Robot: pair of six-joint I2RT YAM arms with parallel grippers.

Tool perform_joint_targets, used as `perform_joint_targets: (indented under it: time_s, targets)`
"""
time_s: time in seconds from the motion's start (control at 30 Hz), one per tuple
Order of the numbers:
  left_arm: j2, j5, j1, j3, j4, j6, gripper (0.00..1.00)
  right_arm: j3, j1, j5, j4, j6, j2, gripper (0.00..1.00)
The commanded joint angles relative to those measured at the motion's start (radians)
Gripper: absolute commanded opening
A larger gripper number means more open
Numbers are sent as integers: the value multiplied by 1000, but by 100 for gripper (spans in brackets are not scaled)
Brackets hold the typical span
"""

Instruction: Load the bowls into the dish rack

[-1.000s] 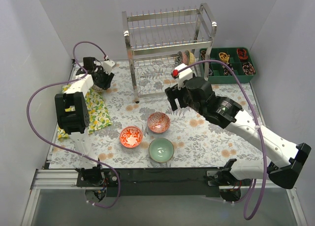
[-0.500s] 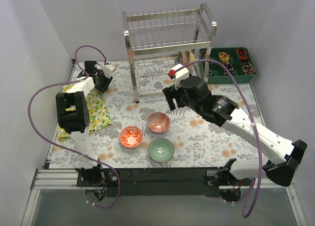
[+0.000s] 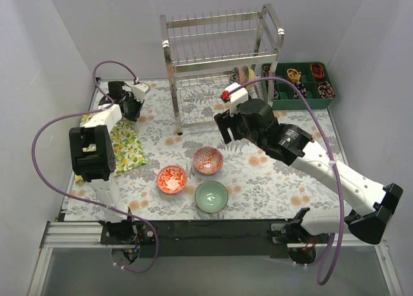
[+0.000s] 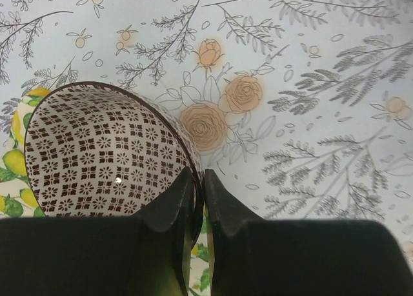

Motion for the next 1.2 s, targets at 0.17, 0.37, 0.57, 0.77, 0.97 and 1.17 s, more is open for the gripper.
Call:
perform_joint_targets:
  time_s: [0.17,0.37,0.57,0.77,0.97,1.17]
  targets:
    - [-515,129,1,-112,-32,-134,0,39,-29,75,55,-107,-23,79]
    - [-830,261,-57,-247,-138,-272,0,-14,-121,128,56,-164,-98,79]
    - [-1101,252,-271,-393,-161,-385,0,-93,-260,197,91,-222,-192,79]
    - [-1088,238,-358,-437,-149,-455,0,-116,-429,176,76,-196,-273,79]
    - [-993,154,-514,-428,-100,-337,0,-131,-529,136,47,-182,-352,78]
    - [-872,2,-690,-382,-46,-254,0,-159,-601,81,12,-159,-416,76]
